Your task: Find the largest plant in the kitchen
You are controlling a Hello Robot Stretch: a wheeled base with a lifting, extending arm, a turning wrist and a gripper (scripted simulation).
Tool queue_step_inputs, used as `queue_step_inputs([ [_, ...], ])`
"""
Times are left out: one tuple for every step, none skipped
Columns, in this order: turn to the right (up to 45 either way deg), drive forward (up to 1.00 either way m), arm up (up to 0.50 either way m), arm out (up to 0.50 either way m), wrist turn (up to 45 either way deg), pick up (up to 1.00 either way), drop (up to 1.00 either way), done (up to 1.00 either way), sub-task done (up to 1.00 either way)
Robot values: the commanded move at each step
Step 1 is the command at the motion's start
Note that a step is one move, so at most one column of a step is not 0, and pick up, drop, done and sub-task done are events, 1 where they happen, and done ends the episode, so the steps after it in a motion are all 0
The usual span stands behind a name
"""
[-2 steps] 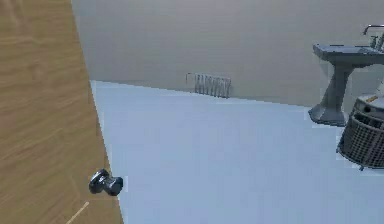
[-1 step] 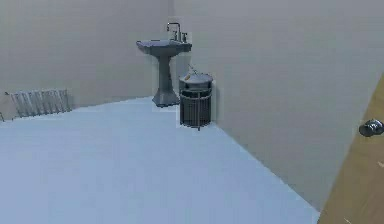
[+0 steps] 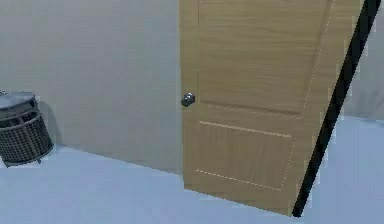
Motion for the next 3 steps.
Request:
queue_step_inputs([
  [24.0,0.0,0.0,0.0,0.0,0.0,0.0,0.0,0.0],
  [0.0,0.1,0.0,0.0,0.0,0.0,0.0,0.0,0.0],
  [-45.0,0.0,0.0,0.0,0.0,0.0,0.0,0.0,0.0],
])
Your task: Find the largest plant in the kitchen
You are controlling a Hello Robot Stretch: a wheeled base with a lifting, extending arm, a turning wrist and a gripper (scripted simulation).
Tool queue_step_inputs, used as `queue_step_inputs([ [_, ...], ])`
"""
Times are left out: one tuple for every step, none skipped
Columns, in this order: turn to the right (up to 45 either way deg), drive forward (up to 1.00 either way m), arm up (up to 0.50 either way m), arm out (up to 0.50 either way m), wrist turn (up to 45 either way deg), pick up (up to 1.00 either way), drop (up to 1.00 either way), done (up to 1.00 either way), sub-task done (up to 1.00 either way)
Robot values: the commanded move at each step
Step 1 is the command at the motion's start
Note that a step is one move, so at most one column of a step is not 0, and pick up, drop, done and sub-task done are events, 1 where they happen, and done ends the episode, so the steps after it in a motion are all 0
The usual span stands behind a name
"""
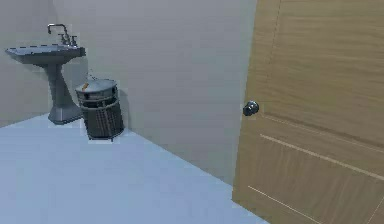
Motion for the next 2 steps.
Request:
queue_step_inputs([
  [-36.0,0.0,0.0,0.0,0.0,0.0,0.0,0.0,0.0],
  [0.0,0.75,0.0,0.0,0.0,0.0,0.0,0.0,0.0],
])
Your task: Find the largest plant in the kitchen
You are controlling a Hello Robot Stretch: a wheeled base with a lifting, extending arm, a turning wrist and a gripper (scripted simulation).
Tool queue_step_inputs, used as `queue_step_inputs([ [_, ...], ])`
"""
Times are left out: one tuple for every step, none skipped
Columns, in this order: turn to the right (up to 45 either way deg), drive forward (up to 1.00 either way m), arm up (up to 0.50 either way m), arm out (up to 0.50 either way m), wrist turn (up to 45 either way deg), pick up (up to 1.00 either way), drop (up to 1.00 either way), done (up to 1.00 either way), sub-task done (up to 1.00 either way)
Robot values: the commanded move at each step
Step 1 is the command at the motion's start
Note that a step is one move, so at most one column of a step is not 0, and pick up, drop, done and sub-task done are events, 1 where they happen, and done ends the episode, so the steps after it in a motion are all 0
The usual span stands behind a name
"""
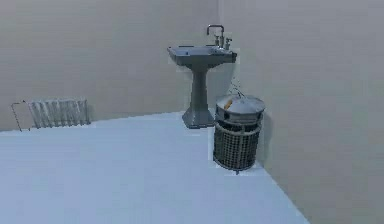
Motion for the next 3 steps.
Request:
queue_step_inputs([
  [-45.0,0.0,0.0,0.0,0.0,0.0,0.0,0.0,0.0],
  [-15.0,0.0,0.0,0.0,0.0,0.0,0.0,0.0,0.0],
  [0.0,0.5,0.0,0.0,0.0,0.0,0.0,0.0,0.0],
])
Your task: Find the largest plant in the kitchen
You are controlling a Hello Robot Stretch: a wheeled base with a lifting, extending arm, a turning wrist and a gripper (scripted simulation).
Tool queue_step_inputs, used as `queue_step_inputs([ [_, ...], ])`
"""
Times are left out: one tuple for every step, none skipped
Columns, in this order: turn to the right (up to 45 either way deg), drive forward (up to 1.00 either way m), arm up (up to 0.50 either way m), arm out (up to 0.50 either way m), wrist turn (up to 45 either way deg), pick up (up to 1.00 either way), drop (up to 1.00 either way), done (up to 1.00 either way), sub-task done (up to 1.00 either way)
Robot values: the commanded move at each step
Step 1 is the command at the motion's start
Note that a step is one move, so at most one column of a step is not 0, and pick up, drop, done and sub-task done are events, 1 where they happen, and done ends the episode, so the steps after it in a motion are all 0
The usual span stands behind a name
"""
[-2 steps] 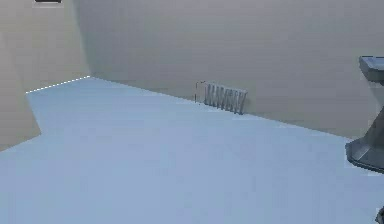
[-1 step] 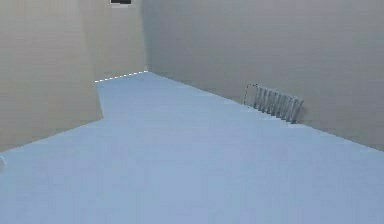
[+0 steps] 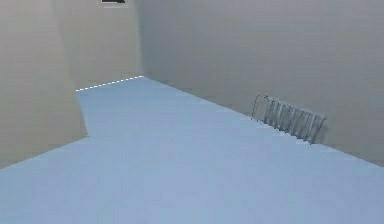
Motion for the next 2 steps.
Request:
queue_step_inputs([
  [-18.0,0.0,0.0,0.0,0.0,0.0,0.0,0.0,0.0],
  [0.0,1.0,0.0,0.0,0.0,0.0,0.0,0.0,0.0],
])
